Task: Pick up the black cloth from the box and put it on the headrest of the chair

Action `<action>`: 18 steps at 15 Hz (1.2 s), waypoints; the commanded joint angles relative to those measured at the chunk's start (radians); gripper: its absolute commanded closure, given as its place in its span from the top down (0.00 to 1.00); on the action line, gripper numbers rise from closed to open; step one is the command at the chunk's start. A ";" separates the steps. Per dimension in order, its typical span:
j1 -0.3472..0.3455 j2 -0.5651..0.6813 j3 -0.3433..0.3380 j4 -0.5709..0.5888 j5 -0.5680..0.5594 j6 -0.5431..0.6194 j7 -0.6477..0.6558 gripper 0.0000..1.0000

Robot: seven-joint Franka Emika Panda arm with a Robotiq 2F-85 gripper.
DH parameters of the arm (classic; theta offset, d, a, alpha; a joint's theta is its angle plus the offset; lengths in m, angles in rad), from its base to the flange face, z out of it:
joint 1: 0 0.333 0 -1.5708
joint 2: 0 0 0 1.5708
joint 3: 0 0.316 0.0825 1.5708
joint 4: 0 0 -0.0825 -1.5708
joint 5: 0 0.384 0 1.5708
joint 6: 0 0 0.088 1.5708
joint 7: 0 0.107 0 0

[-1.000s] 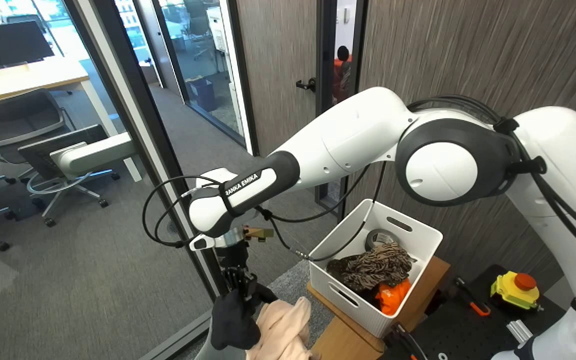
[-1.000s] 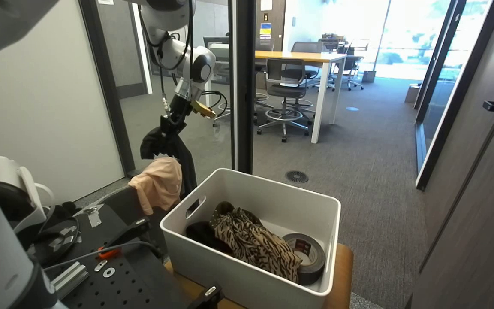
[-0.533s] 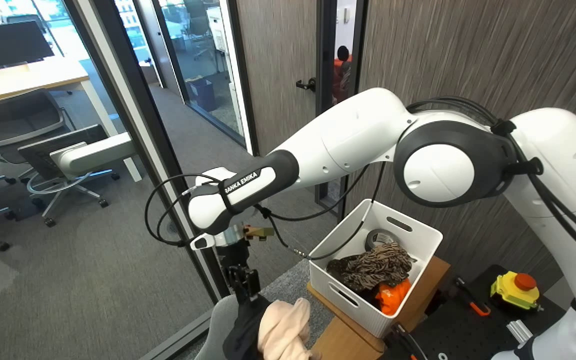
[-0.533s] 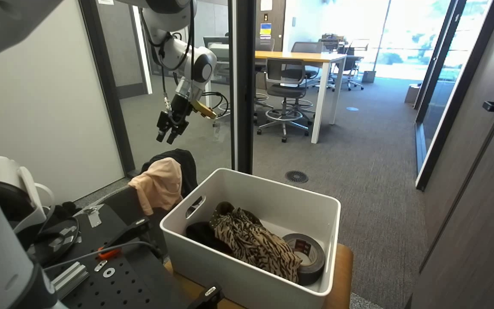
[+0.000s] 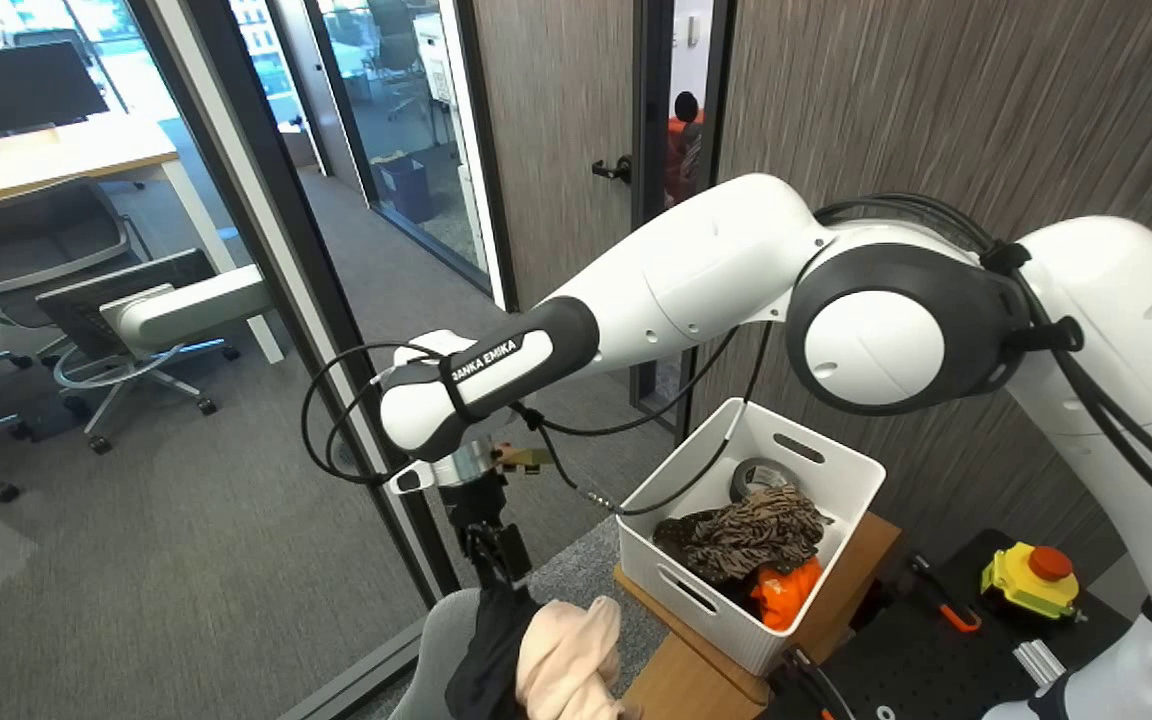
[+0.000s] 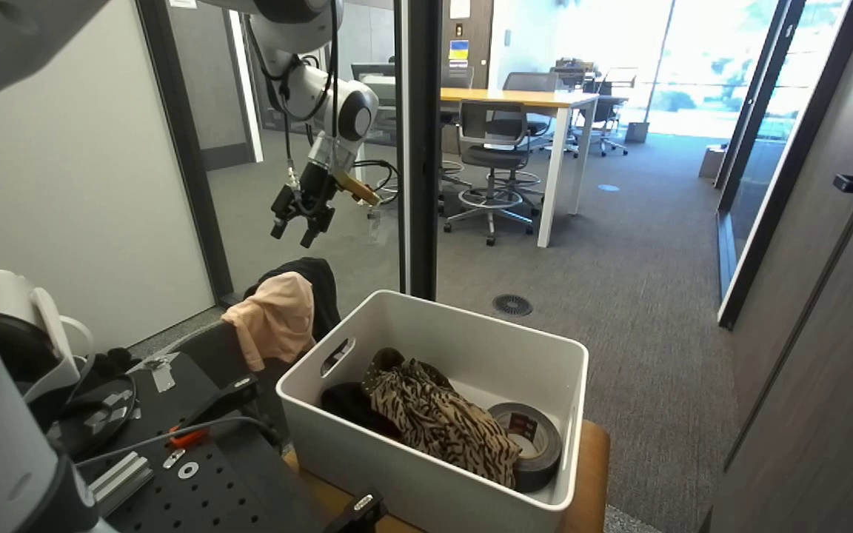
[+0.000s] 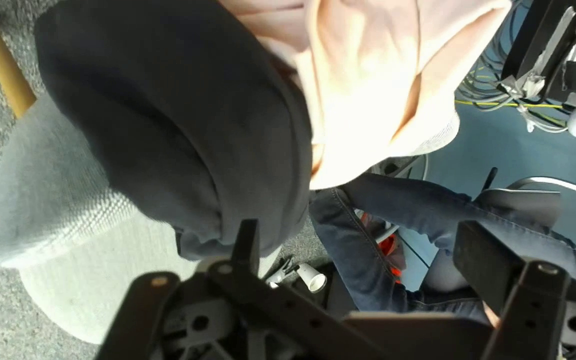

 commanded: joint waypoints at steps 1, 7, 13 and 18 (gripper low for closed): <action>0.008 -0.057 -0.053 -0.026 -0.059 -0.049 0.147 1.00; -0.058 -0.324 -0.089 -0.308 -0.080 -0.029 0.389 1.00; -0.126 -0.634 -0.093 -0.588 -0.029 -0.022 0.634 1.00; -0.169 -0.905 -0.117 -0.798 0.064 -0.024 0.778 1.00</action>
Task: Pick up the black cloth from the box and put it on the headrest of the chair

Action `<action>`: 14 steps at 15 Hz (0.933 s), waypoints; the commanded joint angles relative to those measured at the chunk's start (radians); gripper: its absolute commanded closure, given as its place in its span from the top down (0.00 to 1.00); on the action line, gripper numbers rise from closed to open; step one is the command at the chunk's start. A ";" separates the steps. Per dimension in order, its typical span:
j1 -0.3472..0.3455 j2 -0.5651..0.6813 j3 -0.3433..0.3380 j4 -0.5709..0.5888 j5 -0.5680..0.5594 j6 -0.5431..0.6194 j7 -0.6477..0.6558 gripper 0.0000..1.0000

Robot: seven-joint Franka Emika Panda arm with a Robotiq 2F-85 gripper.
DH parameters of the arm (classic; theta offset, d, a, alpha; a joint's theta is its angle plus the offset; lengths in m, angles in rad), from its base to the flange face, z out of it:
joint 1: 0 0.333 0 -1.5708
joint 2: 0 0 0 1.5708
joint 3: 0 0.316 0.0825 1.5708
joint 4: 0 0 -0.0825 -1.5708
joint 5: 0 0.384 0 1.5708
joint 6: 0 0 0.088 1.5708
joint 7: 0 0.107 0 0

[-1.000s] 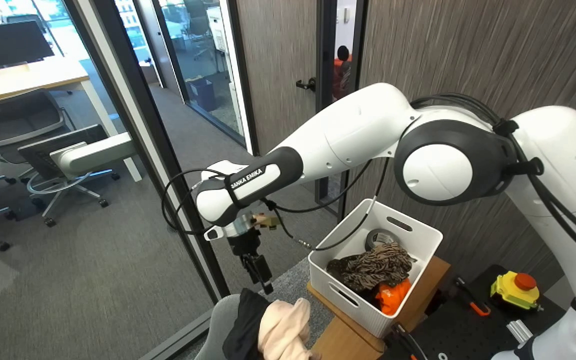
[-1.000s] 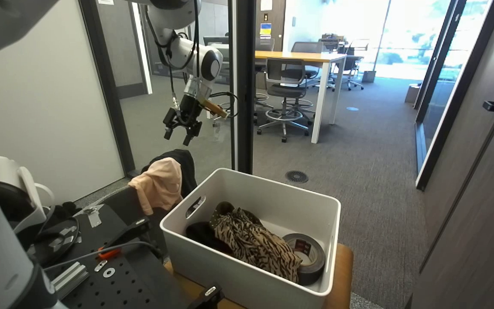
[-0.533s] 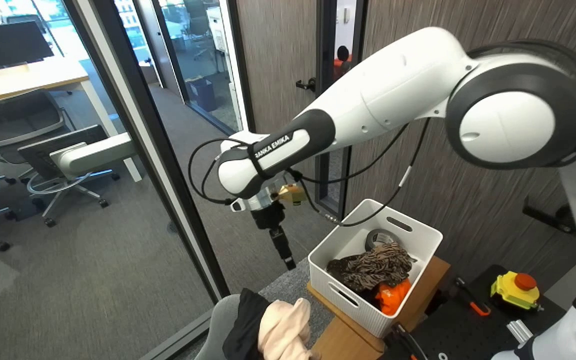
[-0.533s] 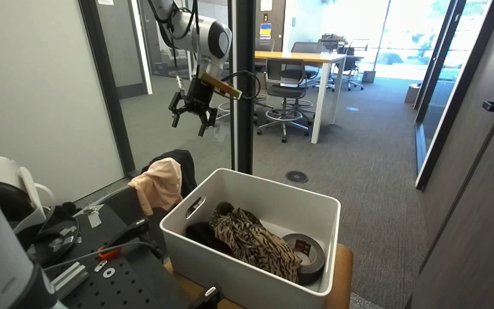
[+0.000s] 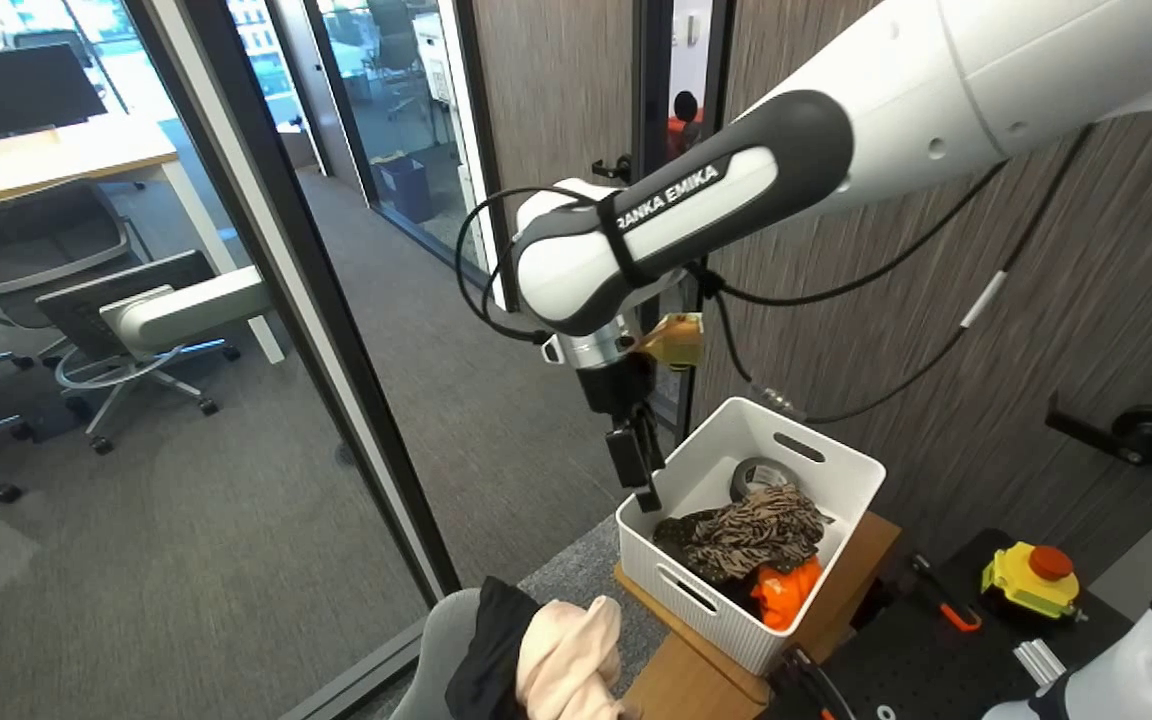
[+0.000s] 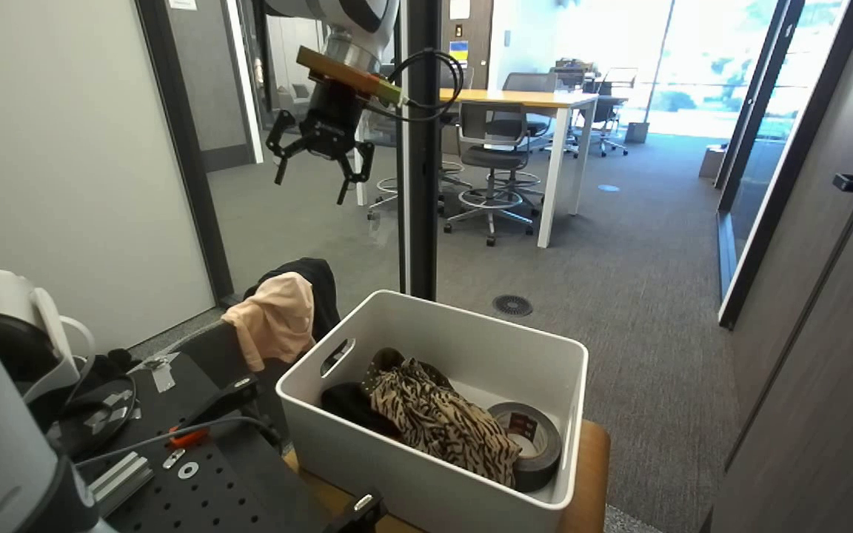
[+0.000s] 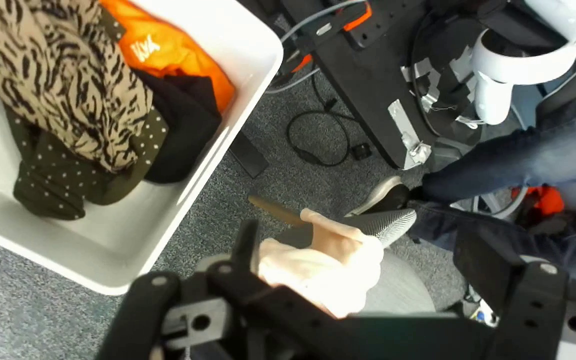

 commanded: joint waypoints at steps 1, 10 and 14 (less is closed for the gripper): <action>-0.026 -0.252 -0.026 -0.198 0.082 0.020 0.100 1.00; -0.014 -0.753 -0.094 -0.483 0.162 -0.007 0.411 1.00; -0.036 -0.976 -0.107 -0.584 0.130 -0.048 0.560 1.00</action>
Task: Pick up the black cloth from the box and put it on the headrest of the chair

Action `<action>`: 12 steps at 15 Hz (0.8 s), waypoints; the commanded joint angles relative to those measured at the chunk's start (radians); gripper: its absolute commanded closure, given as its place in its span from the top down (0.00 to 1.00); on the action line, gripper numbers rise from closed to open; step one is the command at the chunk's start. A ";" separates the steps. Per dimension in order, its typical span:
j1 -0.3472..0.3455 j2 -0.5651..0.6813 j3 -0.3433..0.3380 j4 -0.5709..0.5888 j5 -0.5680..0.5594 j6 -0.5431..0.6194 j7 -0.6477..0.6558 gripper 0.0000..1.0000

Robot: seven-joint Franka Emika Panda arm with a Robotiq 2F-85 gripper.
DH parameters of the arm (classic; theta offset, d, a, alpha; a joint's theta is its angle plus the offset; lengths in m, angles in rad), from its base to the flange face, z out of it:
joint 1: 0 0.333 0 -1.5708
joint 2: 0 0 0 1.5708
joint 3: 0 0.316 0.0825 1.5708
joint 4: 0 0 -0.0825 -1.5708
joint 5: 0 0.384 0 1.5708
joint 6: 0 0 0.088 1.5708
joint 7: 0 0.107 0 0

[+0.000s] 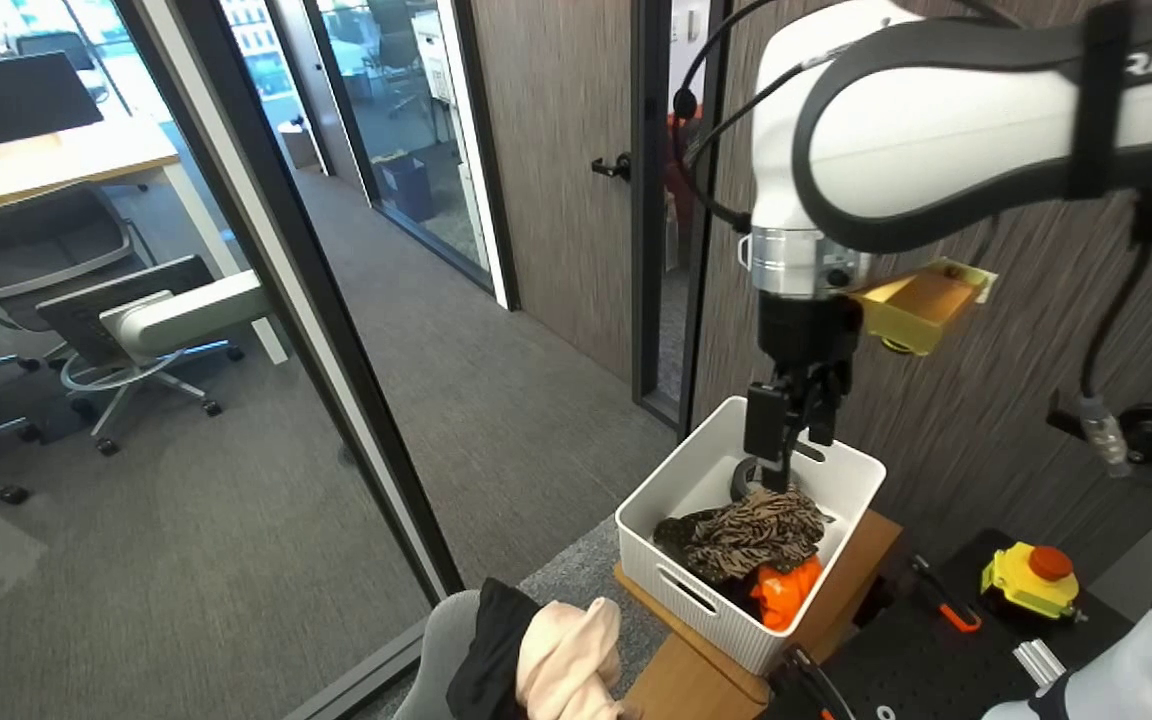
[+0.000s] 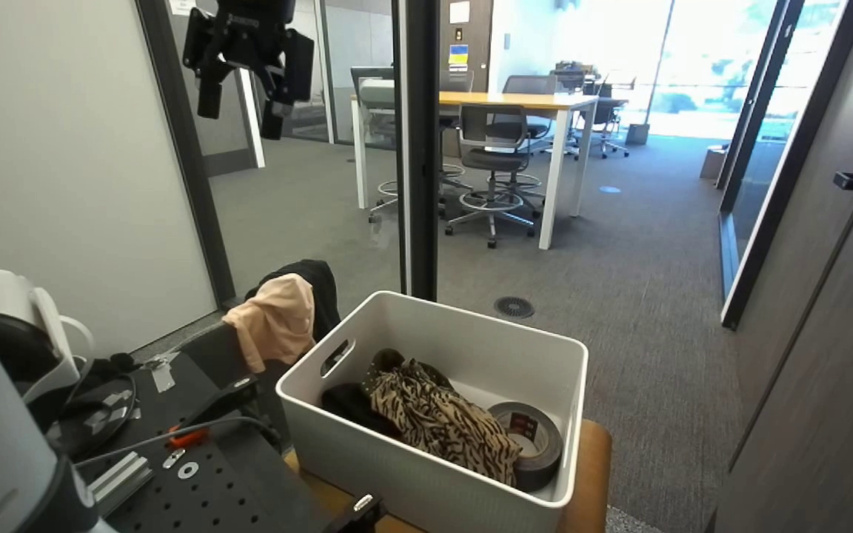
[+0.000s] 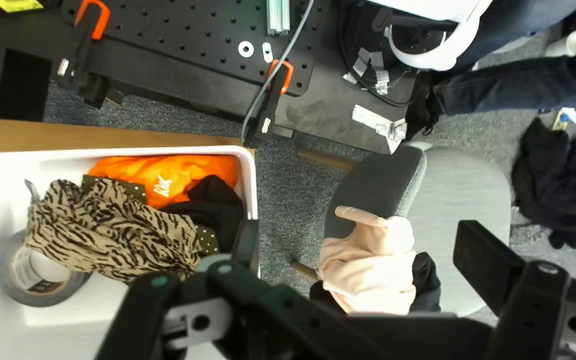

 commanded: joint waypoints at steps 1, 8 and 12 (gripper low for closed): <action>-0.026 -0.254 -0.012 -0.114 -0.022 -0.038 0.129 1.00; -0.121 -0.561 0.000 -0.211 -0.174 -0.090 0.265 1.00; -0.159 -0.622 -0.017 -0.226 -0.216 -0.102 0.275 1.00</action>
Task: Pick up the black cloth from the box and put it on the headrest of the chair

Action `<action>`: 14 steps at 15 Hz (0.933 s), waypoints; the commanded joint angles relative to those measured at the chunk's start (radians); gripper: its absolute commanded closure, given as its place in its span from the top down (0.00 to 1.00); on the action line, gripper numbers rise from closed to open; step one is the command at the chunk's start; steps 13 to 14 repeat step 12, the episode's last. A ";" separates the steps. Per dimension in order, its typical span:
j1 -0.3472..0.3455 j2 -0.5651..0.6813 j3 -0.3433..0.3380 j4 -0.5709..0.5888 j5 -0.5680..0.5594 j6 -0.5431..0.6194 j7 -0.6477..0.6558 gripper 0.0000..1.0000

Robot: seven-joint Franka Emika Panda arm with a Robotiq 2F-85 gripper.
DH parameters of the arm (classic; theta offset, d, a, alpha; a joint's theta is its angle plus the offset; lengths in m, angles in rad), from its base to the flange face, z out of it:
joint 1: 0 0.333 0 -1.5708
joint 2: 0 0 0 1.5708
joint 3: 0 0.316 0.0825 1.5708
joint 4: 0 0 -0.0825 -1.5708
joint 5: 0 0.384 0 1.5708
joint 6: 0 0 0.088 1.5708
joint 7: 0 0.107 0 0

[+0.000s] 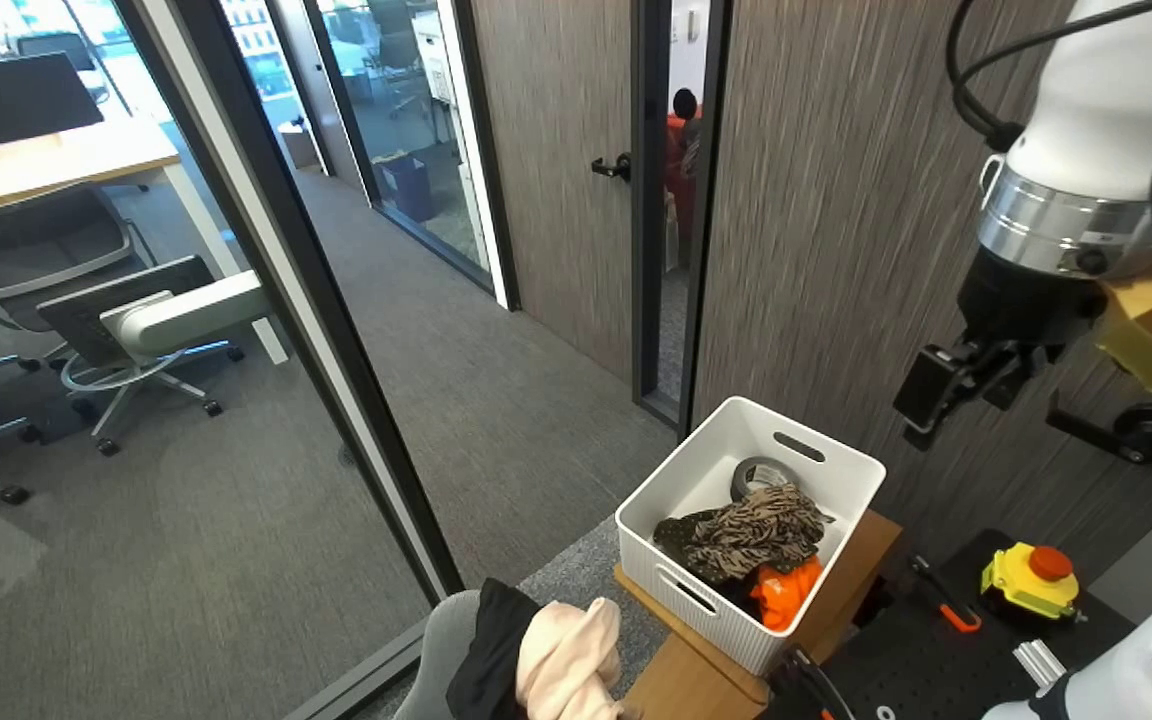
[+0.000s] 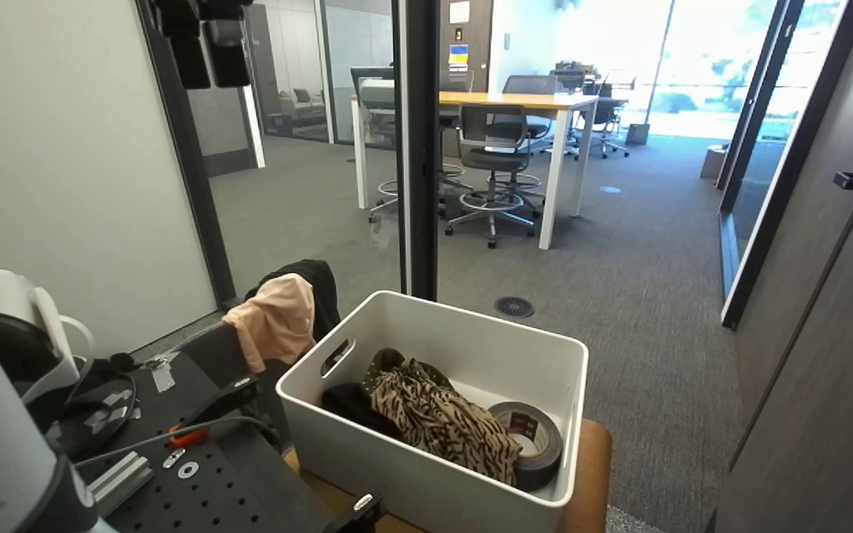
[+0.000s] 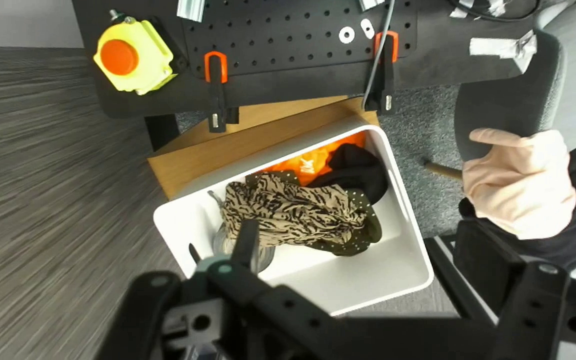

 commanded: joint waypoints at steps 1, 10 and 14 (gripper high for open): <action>-0.038 -0.074 -0.005 -0.021 -0.035 -0.011 0.019 1.00; -0.053 -0.054 -0.021 -0.027 -0.018 -0.020 0.005 1.00; -0.055 -0.054 -0.027 -0.030 -0.017 -0.020 0.004 1.00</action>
